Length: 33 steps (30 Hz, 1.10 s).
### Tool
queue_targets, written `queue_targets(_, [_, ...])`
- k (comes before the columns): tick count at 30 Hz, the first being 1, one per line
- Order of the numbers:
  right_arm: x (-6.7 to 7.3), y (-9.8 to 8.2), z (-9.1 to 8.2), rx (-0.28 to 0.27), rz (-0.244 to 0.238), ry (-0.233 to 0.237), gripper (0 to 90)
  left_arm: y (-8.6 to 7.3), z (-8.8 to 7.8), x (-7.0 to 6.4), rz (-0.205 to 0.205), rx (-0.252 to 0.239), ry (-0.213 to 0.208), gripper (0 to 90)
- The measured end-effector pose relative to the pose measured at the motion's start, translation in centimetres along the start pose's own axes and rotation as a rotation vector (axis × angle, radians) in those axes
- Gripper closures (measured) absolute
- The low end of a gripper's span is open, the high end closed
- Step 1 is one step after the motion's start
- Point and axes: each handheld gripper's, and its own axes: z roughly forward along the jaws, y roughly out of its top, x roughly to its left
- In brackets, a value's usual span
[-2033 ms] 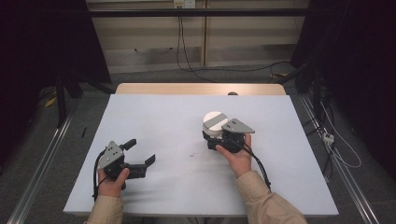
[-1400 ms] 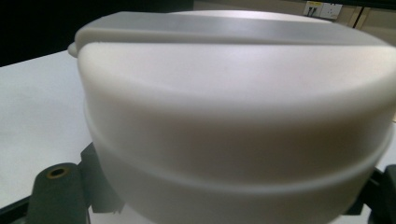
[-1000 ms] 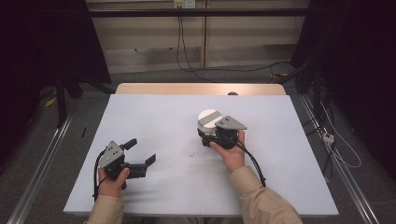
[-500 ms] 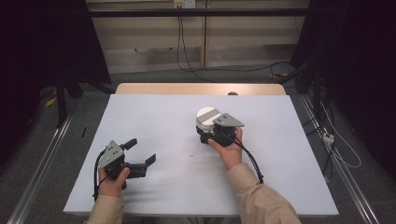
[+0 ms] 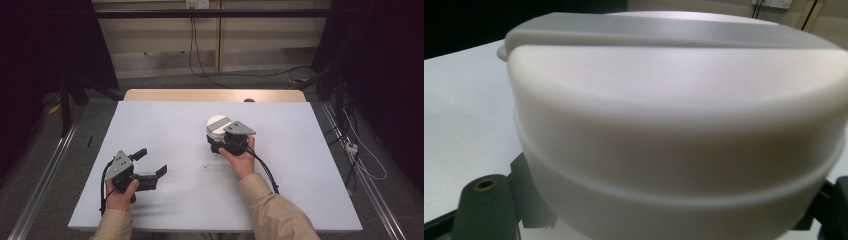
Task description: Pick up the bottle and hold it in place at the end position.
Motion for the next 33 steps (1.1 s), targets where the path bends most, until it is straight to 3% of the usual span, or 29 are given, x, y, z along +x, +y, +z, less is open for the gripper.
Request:
queue_targets(10, [0.2, -0.2, 0.5, -0.007, -0.001, 0.012, 18.7, 0.0, 0.3, 0.0, -0.001, 0.005, -0.005, 4.1])
queue_targets(18, [0.4, -0.3, 0.5, -0.010, -0.039, 0.016, 18.7, -0.1, 0.7, 0.0, -0.002, 0.019, -0.007, 4.2])
queue_targets(33, [0.1, -0.4, 0.3, -0.003, -0.001, 0.021, 18.8, 1.4, 2.8, -0.8, -0.035, 0.041, -0.038, 4.2])
